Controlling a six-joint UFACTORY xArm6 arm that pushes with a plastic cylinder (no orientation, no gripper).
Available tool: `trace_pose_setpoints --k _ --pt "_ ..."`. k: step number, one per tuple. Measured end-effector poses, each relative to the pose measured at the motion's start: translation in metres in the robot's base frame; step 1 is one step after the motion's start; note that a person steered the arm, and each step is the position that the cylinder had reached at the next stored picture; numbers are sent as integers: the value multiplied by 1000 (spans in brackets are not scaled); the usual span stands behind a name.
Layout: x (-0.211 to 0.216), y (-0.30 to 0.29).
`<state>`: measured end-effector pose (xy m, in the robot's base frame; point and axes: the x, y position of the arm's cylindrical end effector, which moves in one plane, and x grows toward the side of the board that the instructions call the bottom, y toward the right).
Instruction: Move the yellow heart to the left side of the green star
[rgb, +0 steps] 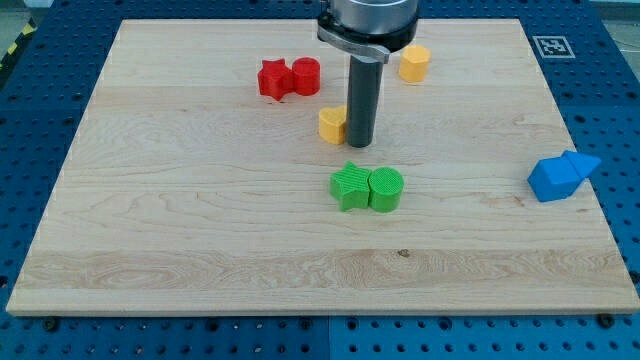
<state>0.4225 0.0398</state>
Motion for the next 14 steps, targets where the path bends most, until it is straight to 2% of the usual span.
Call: trace_pose_setpoints --k 1,2,4,5,7,8,9,10,11,12,13,14 --pt "-20 33" --pt "-23 28" --pt "-23 -9" --pt "-37 -6" --pt "-36 -58" --pt "2 -69" --pt "2 -69" --pt "-24 -76" --pt "-3 -101" --pt "37 -103" --pt "49 -98" --pt "49 -128"
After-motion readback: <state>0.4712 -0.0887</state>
